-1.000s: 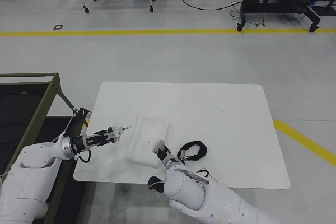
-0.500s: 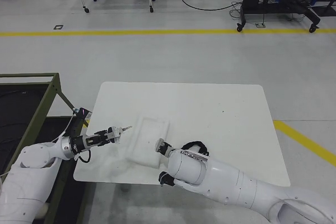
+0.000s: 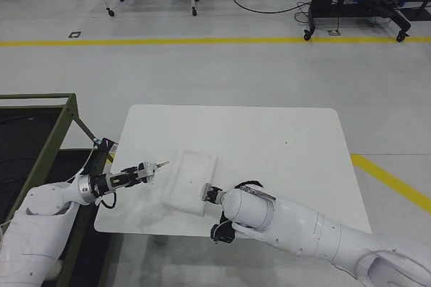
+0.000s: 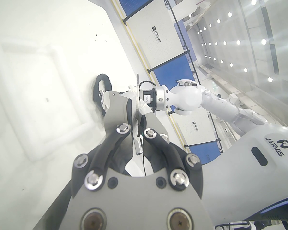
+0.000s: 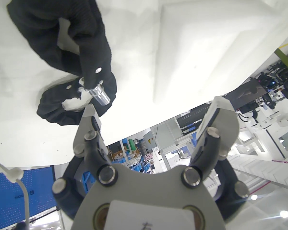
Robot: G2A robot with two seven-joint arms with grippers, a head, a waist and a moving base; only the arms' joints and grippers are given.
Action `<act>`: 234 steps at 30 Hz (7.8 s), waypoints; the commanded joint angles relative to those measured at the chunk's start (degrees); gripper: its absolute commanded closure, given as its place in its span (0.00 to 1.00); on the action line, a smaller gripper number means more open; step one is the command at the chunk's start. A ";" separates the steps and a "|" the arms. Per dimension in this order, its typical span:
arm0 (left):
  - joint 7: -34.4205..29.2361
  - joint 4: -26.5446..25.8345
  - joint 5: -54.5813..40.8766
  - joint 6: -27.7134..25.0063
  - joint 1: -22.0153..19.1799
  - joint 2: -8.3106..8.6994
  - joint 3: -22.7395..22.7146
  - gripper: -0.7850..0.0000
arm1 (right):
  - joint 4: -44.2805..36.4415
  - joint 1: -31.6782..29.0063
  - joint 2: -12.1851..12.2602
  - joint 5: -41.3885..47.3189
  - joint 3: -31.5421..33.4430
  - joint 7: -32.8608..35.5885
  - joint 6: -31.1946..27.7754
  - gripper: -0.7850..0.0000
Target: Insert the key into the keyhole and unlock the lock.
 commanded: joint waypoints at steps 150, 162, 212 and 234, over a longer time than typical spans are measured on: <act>0.00 0.00 0.00 0.00 0.00 0.00 0.00 1.00 | 8.74 -18.92 -0.96 166.26 15.29 -18.04 0.00 1.00; 0.00 0.00 0.00 0.00 0.00 0.00 0.00 1.00 | 5.20 -23.47 -2.91 173.31 18.17 -23.13 19.05 1.00; 2.45 -10.88 -17.01 9.27 5.75 -1.00 5.42 1.00 | -3.16 -34.96 -8.41 165.85 29.42 -43.15 46.98 1.00; 2.12 -9.10 -23.14 20.98 3.37 -2.45 9.77 1.00 | 5.05 -34.71 -14.39 145.52 27.06 -56.69 43.02 1.00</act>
